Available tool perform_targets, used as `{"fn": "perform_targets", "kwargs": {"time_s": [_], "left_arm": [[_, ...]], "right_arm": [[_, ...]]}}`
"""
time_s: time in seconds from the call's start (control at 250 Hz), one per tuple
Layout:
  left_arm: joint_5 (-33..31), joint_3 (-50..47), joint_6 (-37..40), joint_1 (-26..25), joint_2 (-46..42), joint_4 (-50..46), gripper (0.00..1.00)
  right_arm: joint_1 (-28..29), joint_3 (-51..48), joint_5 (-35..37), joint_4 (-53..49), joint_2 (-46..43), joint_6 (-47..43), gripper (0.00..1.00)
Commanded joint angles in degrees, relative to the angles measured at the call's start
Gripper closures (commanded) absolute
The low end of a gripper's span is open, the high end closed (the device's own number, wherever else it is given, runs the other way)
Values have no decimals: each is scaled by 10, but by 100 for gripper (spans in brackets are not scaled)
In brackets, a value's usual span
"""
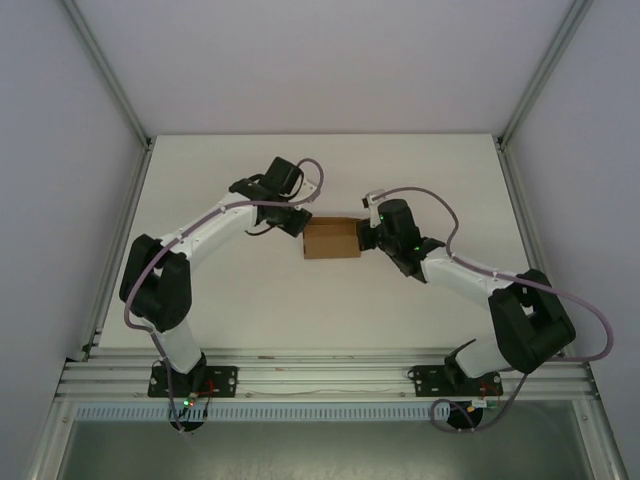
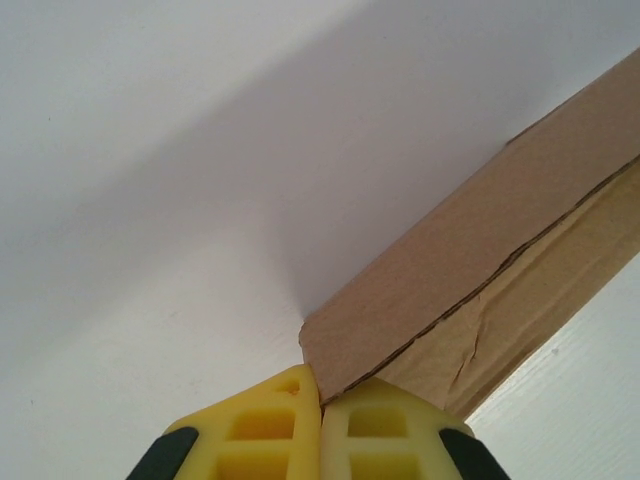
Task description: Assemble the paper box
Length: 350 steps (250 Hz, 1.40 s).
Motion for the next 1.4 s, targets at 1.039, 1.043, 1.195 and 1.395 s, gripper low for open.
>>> {"fn": "perform_targets", "kwargs": {"time_s": [1.039,1.043,1.195,1.395], "left_arm": [[30,-130,-288,-25,-8,39,100],[28,-131,-288,-26,-7,38,100],[1,-175,-271,-38,-4,55,100],[-30,-192,-255,-39,-4,42,100]], "right_arm": [[90,-66,142,-53,-4,36,93],[89,-66,143,-53,-4,35,93],[89,-87,149,-20,1,16,92],[90,-79,151,-26,14,12,89]]}}
